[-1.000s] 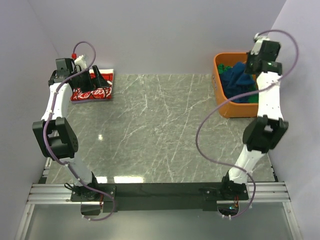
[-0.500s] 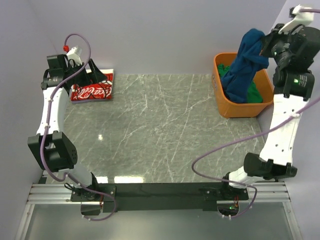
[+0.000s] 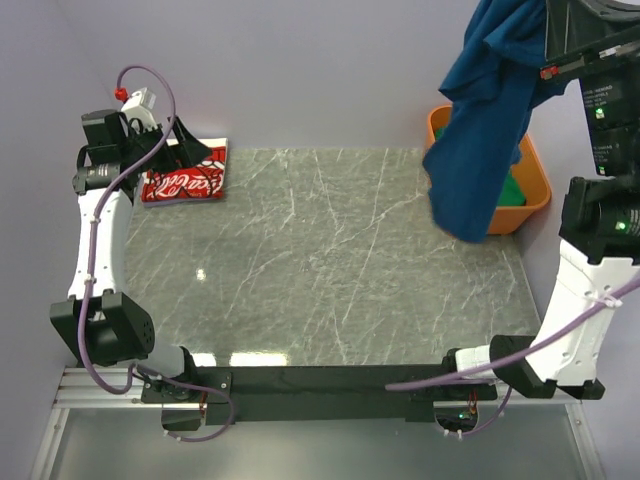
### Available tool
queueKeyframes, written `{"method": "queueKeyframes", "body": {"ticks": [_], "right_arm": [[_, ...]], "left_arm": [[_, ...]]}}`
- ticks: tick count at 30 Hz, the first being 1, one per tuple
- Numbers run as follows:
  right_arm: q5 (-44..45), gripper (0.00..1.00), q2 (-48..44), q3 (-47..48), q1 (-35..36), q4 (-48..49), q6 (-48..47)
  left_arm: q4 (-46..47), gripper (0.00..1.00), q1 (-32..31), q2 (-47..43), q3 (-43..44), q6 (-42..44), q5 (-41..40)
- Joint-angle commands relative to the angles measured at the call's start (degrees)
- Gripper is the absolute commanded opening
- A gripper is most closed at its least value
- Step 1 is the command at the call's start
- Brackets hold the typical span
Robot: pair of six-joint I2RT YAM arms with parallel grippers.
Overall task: Fold and stack the t-shirts
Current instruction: Move the tshirt to the center of the board
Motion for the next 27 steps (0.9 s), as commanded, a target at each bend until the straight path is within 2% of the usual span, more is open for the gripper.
{"method": "queueKeyframes", "body": {"ticks": [1, 6, 9, 14, 16, 18, 19, 20, 21, 23, 24, 25, 27], "right_arm": [[-0.48, 0.0, 1.17, 2.81, 5.94, 9.7, 3.64], [1.28, 0.0, 3.54, 0.88, 16.14, 10.06, 1.44], [0.93, 0.0, 4.25, -3.86, 20.64, 9.62, 2.92], [-1.88, 0.0, 0.57, -22.38, 22.93, 7.69, 7.59], [-3.99, 0.0, -3.37, -29.32, 22.93, 3.13, 3.92], [-3.82, 0.0, -6.72, -42.15, 21.01, -1.34, -1.08], [-4.78, 0.09, -9.09, -50.98, 19.87, -3.19, -4.16], [-2.0, 0.38, -9.37, -54.81, 17.42, -5.48, -7.58], [0.37, 0.5, -9.03, -58.07, 15.48, -8.2, -11.88], [-4.14, 0.73, -2.55, -59.17, 9.77, -18.72, -16.03], [-3.65, 0.74, 0.18, -57.33, 6.88, -27.73, -19.97], [-3.73, 0.74, 4.12, -54.7, 6.06, -30.87, -21.05], [-6.27, 0.72, 5.21, -54.06, 5.7, -36.4, -24.9]], "left_arm": [[2.78, 0.99, 0.16, -3.34, -0.44, -0.9, 0.54], [3.3, 0.99, 0.16, -4.83, -1.58, -0.2, 1.41], [3.65, 0.99, 0.16, -5.62, -2.81, 0.41, 1.85], [2.08, 0.99, 0.16, -5.54, -3.78, 3.31, 5.18], [0.59, 0.99, 0.16, -5.45, -4.04, 6.73, 8.25], [-1.08, 0.95, 0.16, -4.84, -4.57, 11.98, 13.0], [-2.13, 0.93, -0.54, -4.66, -4.83, 14.11, 14.41], [-5.02, 0.92, -1.42, -4.05, -5.18, 17.26, 13.73], [-6.87, 0.92, -2.64, -3.78, -5.45, 22.77, 12.68], [-11.0, 0.92, -7.74, -2.64, -7.11, 27.9, 7.87], [-11.72, 0.92, -9.41, -2.38, -8.16, 32.1, 6.44], [-12.07, 0.92, -12.56, -2.11, -9.22, 33.54, 5.12], [-11.03, 0.91, -14.07, -0.8, -12.56, 35.3, 3.1]]}}
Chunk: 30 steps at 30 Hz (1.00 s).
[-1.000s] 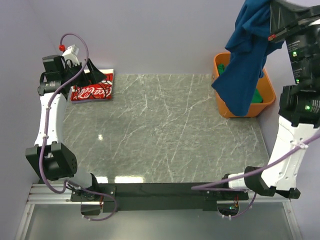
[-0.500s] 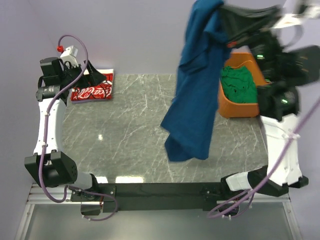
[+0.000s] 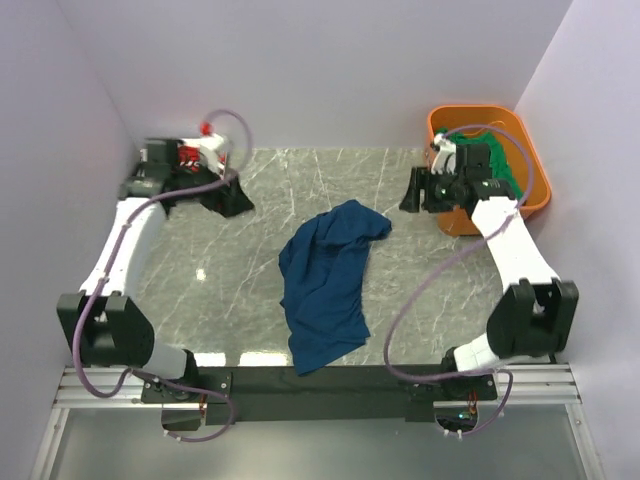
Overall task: Fold and stack the t-shirts
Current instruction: Move the tshirt to the center of the board
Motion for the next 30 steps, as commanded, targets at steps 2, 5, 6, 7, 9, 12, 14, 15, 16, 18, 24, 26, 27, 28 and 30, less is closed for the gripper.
{"method": "queueKeyframes", "body": {"ticks": [2, 5, 6, 7, 9, 12, 14, 15, 16, 18, 24, 26, 27, 28, 30], "right_arm": [[-7.24, 0.7, -1.04, 2.37, -0.03, -14.93, -12.03], [-7.97, 0.63, -2.01, -0.26, 7.17, -15.99, -13.36], [-7.62, 0.62, -2.27, -1.23, 9.54, -15.21, -13.8], [-6.66, 0.62, -2.71, -3.15, 15.04, -14.5, -14.41], [-3.94, 0.63, -2.98, -5.53, 19.91, -11.35, -14.41], [-0.86, 0.64, 3.06, -5.72, 28.0, -10.2, -14.07], [2.13, 0.65, 5.62, -4.67, 32.91, -8.53, -12.84], [3.71, 0.66, 7.64, -4.58, 34.51, -5.56, -12.14], [7.55, 0.67, 8.88, -4.05, 36.26, -4.14, -11.35], [10.39, 0.69, 14.12, -0.73, 39.96, -3.77, -8.71], [11.72, 0.75, 21.45, 1.84, 41.2, -5.18, -5.18], [11.37, 0.73, 22.07, 0.88, 41.2, -5.62, -6.5], [10.93, 0.7, 22.59, 0.61, 41.12, -6.84, -6.85], [10.84, 0.65, 22.77, -0.09, 41.03, -7.55, -7.21], [11.02, 0.32, 22.69, -2.28, 39.11, -9.39, -7.74]], "left_arm": [[-2.13, 0.89, -4.36, 4.33, -4.7, 9.17, -3.89], [-0.63, 0.81, -4.36, 9.68, -4.27, 3.22, -2.67], [-0.45, 0.79, -4.36, 11.18, -4.01, 1.97, -1.09], [-0.1, 0.75, -4.45, 14.15, -3.48, 0.56, -0.56], [1.74, 0.75, -4.54, 16.89, -3.39, -4.62, -0.46], [2.45, 0.79, -4.54, 22.25, -2.69, -9.29, 0.06], [2.01, 0.8, -4.54, 25.68, -1.11, -12.26, 0.07], [2.01, 0.81, -4.54, 26.56, -0.67, -12.63, 0.15], [2.53, 0.82, -4.54, 27.79, -0.14, -13.07, -0.11], [3.42, 0.86, -4.71, 28.85, 0.04, -15.09, -0.29], [4.21, 0.93, -8.84, 31.23, 2.23, -14.57, -3.97], [4.39, 0.89, -10.77, 33.07, 3.2, -15.26, -5.03], [4.56, 0.87, -11.39, 33.77, 3.46, -15.71, -5.73], [4.56, 0.84, -12.44, 35.17, 3.82, -16.14, -5.91], [4.3, 0.8, -14.45, 36.85, 4.17, -15.63, -6.17]]}}
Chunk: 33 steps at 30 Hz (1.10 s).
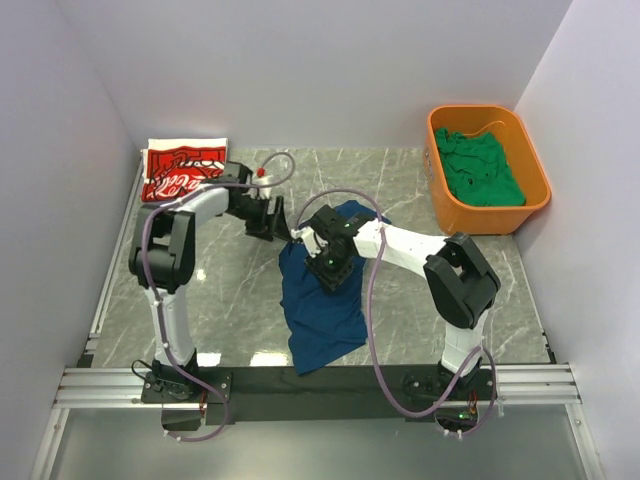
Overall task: Fold and stack the t-shirts
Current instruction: Move the tshirt to the center of the board, then flatten the tshirt out
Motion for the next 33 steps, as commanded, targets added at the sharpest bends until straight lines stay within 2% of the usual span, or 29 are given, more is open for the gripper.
{"method": "queueKeyframes", "body": {"ticks": [1, 3, 4, 6, 7, 8, 9, 10, 13, 16, 17, 19, 23, 25, 26, 27, 28, 30, 31, 33], "right_arm": [[0.9, 0.26, -0.76, -2.66, -3.39, -2.86, -0.39], [-0.15, 0.15, -3.56, -5.64, -6.2, -3.21, -0.22], [-0.24, 0.03, -4.71, -6.53, -9.0, -3.56, -0.39], [-0.42, 0.0, -7.95, -8.2, -11.65, -4.7, -1.53], [0.1, 0.0, -8.93, -8.64, -13.06, -5.15, -2.06], [0.71, 0.0, -9.99, -9.17, -15.33, -5.32, -3.11], [1.42, 0.0, -12.17, -10.04, -16.75, -5.15, -3.55], [3.16, 0.0, -13.15, -10.57, -17.89, -4.89, -3.99], [5.46, 0.0, -15.18, -10.58, -22.9, -4.89, -6.28], [7.13, 0.0, -14.92, -8.83, -28.26, -5.5, -7.95], [7.75, 0.0, -14.66, -8.3, -29.23, -5.59, -8.73], [8.54, 0.0, -13.17, -6.45, -31.43, -5.94, -9.53], [8.72, 0.0, -10.79, -3.64, -32.23, -6.38, -10.85], [7.76, 0.0, -8.51, -0.83, -32.23, -7.78, -11.11], [7.32, 0.0, -7.2, 1.09, -32.23, -8.92, -11.29], [6.01, 0.0, -6.66, 1.98, -32.23, -9.71, -11.64], [5.12, 0.0, -6.13, 2.95, -32.32, -10.68, -12.34], [3.8, 0.12, -5.51, 4.62, -32.41, -13.58, -12.78], [2.23, 0.31, -5.77, 4.71, -32.41, -14.28, -13.05], [1.34, 0.48, -7.27, 3.93, -32.41, -15.25, -12.79]], "left_arm": [[0.45, 0.79, -3.36, 3.22, 1.53, -0.87, -1.56], [0.71, 0.76, -5.29, 3.74, 1.18, -0.17, -1.65], [0.72, 0.71, -5.74, 4.18, 0.74, -0.08, -1.3], [0.45, 0.62, -6.7, 4.89, 0.65, 0.27, -0.86], [-0.16, 0.43, -6.8, 5.5, 0.73, 0.36, -0.77], [-0.86, 0.3, -6.71, 5.77, 1.08, 0.45, -1.12], [-1.65, 0.03, -6.19, 5.59, 1.69, 0.8, -1.65], [-2.88, 0.01, -5.4, 4.81, 1.61, 1.15, -2.09], [-3.93, 0.01, -0.31, -1.49, -1.63, 3.08, -2.61], [-12.27, 0.01, 4.01, -7.58, -3.65, 12.38, -6.47], [-17.6, 0.01, 4.54, -8.98, -4.44, 18.58, -9.62], [-21.06, 0.01, 4.98, -14.16, -9.09, 27.03, -13.49], [-26.08, 0.01, 4.81, -22.08, -19.02, 37.43, -19.75], [-28.72, 0.32, 5.24, -23.67, -22.02, 40.6, -20.29], [-29.51, 0.45, 5.68, -24.28, -22.12, 41.75, -18.98], [-29.26, 0.61, 6.82, -25.6, -20.46, 41.93, -16.53], [-28.04, 0.67, 7.09, -26.04, -18.71, 41.85, -14.59], [-25.93, 0.81, 7.09, -24.65, -11.53, 40.89, -11.77], [-23.22, 0.82, 7.09, -23.51, -8.52, 38.62, -8.19], [-20.57, 0.84, 5.96, -18.61, 0.23, 36.06, -6.05]]}}
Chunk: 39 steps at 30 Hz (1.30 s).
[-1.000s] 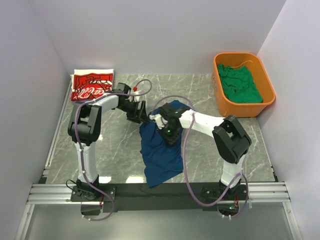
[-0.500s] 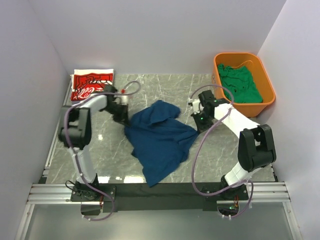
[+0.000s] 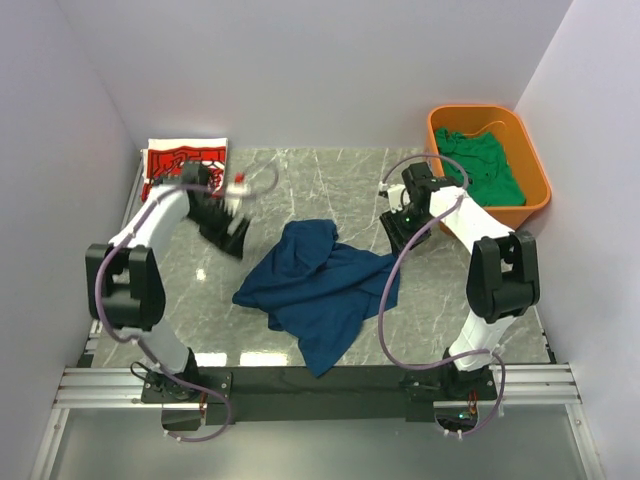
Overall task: Fold and stack the t-shirts
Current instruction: Flatten the tshirt out
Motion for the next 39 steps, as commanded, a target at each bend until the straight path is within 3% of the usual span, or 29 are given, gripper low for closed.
{"method": "queueKeyframes", "body": {"ticks": [1, 2, 3, 8, 10, 15, 20, 26, 29, 30, 32, 33, 35, 39], "right_arm": [[-3.32, 0.61, -2.44, 1.26, -0.37, -5.29, -1.31], [-3.58, 0.63, -3.49, 0.73, -0.45, -5.29, -1.14], [-3.85, 0.71, -3.85, -0.32, -0.37, -5.38, -0.96], [-7.0, 0.72, -3.41, -3.39, -0.36, -6.09, 3.08], [-7.19, 0.72, -3.32, -5.15, 0.16, -4.51, 6.14], [-4.12, 0.7, -0.87, -8.59, 0.95, 0.24, 9.24], [-6.48, 0.69, 2.91, -6.75, 1.3, 0.25, 10.03], [-7.63, 0.66, 6.69, -6.56, 1.48, -0.11, 10.64], [-7.8, 0.52, 7.75, -7.09, 1.39, -0.02, 10.91], [-7.89, 0.4, 7.58, -7.09, 1.39, -0.19, 10.91], [-8.07, 0.25, 6.53, -6.83, 1.22, -0.63, 10.73], [-8.24, 0.12, 6.09, -6.66, 1.13, -1.16, 10.56], [-7.9, 0.0, 4.07, -5.69, 0.95, -2.82, 9.24], [-2.73, 0.0, -1.64, -3.06, 0.78, -3.8, 3.55]], "left_arm": [[7.83, 0.84, -2.05, 5.17, 15.27, -2.0, 7.98], [7.93, 0.83, -2.93, 7.19, 18.26, -2.19, 9.12], [8.19, 0.82, -4.85, 10.61, 22.9, -2.1, 9.83], [4.52, 0.79, -11.88, 18.1, 32.95, 0.53, 12.82], [3.1, 0.78, -13.74, 19.16, 33.24, 0.8, 13.44], [5.81, 0.8, -19.89, 13.91, 24.64, -0.26, 11.43], [10.74, 0.81, -26.3, 10.64, 15.77, -4.29, 6.33], [15.13, 0.73, -28.51, 12.92, 12.67, -10.09, 1.84], [16.19, 0.63, -28.86, 14.15, 13.72, -11.77, 2.8], [16.28, 0.54, -28.78, 14.85, 14.33, -12.12, 3.42], [16.89, 0.37, -28.43, 15.04, 15.73, -13.96, 4.21], [16.98, 0.17, -27.99, 14.77, 16.27, -15.01, 4.65], [16.81, 0.01, -25.02, 13.55, 18.28, -16.51, 6.48], [14.01, 0.01, -14.74, 11.96, 25.39, -20.11, 10.71]]}}
